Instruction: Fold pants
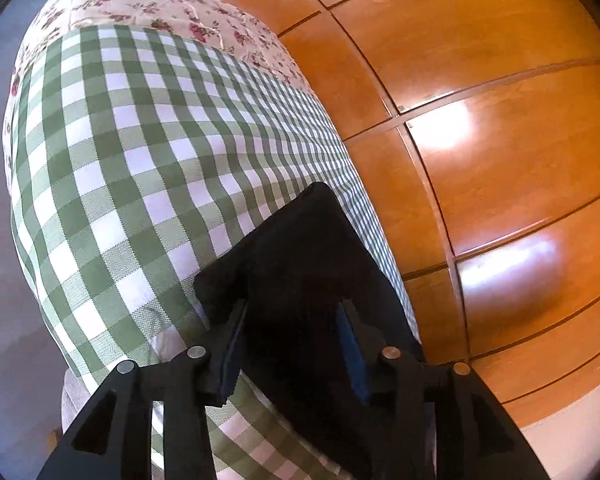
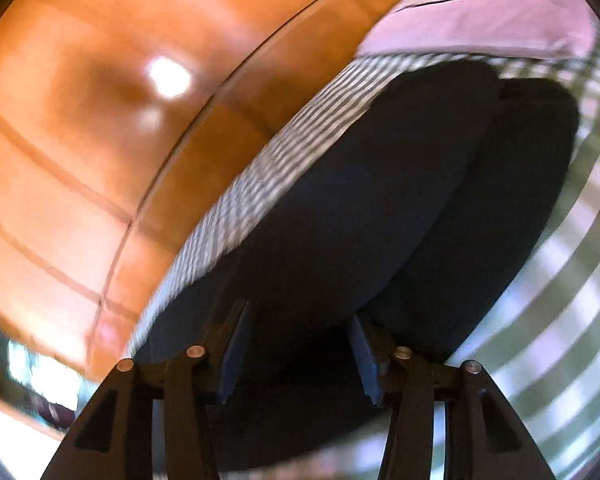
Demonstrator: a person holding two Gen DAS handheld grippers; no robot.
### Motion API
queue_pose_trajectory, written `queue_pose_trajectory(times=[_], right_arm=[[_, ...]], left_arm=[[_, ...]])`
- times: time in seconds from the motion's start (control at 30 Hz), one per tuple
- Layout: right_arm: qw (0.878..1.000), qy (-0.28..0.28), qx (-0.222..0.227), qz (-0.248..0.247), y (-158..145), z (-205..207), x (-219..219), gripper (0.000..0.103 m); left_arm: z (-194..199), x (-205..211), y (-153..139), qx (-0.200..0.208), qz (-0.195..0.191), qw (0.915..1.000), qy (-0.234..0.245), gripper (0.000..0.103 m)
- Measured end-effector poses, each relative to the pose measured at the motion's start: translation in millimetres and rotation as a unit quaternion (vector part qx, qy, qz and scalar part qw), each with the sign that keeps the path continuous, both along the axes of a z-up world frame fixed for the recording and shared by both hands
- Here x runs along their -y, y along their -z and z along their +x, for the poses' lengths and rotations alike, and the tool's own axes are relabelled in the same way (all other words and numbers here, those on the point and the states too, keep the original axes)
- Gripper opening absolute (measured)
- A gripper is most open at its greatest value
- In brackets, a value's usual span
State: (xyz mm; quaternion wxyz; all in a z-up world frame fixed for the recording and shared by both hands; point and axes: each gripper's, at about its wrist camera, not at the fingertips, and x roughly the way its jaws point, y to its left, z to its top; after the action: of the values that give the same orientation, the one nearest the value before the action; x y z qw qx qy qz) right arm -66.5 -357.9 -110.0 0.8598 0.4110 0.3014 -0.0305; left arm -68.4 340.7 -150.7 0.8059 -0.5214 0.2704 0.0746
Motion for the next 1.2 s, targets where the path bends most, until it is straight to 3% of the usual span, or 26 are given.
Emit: queue_pose_trajectory(times=[0.07,0.1,0.17,0.23,0.3,0.47,0.53,0.63,0.73,0.83,0.9,0.97,1.0,1.03,1.1,1.2], right_arm=[[0.999,0.037,-0.002,0.009,2,4,21,0.049],[0.998,0.056,0.004,0.023,4,7,34,0.049],[0.995,0.084,0.004,0.043,8,13,55,0.037],[0.993,0.106,-0.009,0.056,9,22,70,0.009],[0.994,0.103,-0.019,0.04,3,29,81,0.008],[0.996,0.071,0.041,-0.032,-51,3,72,0.008],[0.995,0.071,0.041,-0.05,-57,-17,70,0.008],[0.995,0.085,-0.008,-0.045,-28,-29,77,0.008],[0.994,0.094,-0.054,-0.006,15,-27,90,0.006],[0.994,0.106,-0.025,0.032,16,-33,95,0.015],[0.993,0.113,-0.025,0.012,2,-41,97,0.019],[0.99,0.141,-0.013,-0.02,-8,-51,101,0.036],[0.985,0.167,-0.012,-0.035,-12,-59,105,0.058],[0.98,0.192,-0.016,-0.044,-13,-64,109,0.071],[0.977,0.209,-0.016,-0.027,-6,-66,124,0.068],[0.985,0.171,0.001,0.018,7,-54,138,0.053]], left_arm=[[3,4,-1,-0.018,0.018,0.9997,0.0,0.022],[6,5,0,-0.029,0.023,0.9993,0.002,0.02],[6,6,1,-0.028,0.022,0.9994,0.0,0.018],[9,8,-1,-0.033,0.032,0.9989,0.004,0.016],[11,9,-3,-0.033,0.042,0.9986,0.006,0.014],[10,6,-11,-0.013,0.036,0.9993,0.006,0.014],[11,3,-12,-0.014,0.036,0.9992,0.007,0.013],[11,3,-3,-0.027,0.035,0.999,0.009,0.014],[8,0,4,-0.028,0.021,0.9994,0.006,0.013],[9,4,-2,-0.029,0.044,0.9985,0.016,0.015],[10,8,-7,-0.034,0.066,0.997,0.022,0.024],[8,10,-8,-0.021,0.058,0.9979,0.022,0.035],[9,12,-9,-0.017,0.051,0.9983,0.021,0.04],[9,11,-7,-0.014,0.043,0.9988,0.019,0.042],[12,12,-5,-0.015,0.038,0.9991,0.015,0.042],[15,15,-5,-0.021,0.053,0.9983,0.013,0.042]])
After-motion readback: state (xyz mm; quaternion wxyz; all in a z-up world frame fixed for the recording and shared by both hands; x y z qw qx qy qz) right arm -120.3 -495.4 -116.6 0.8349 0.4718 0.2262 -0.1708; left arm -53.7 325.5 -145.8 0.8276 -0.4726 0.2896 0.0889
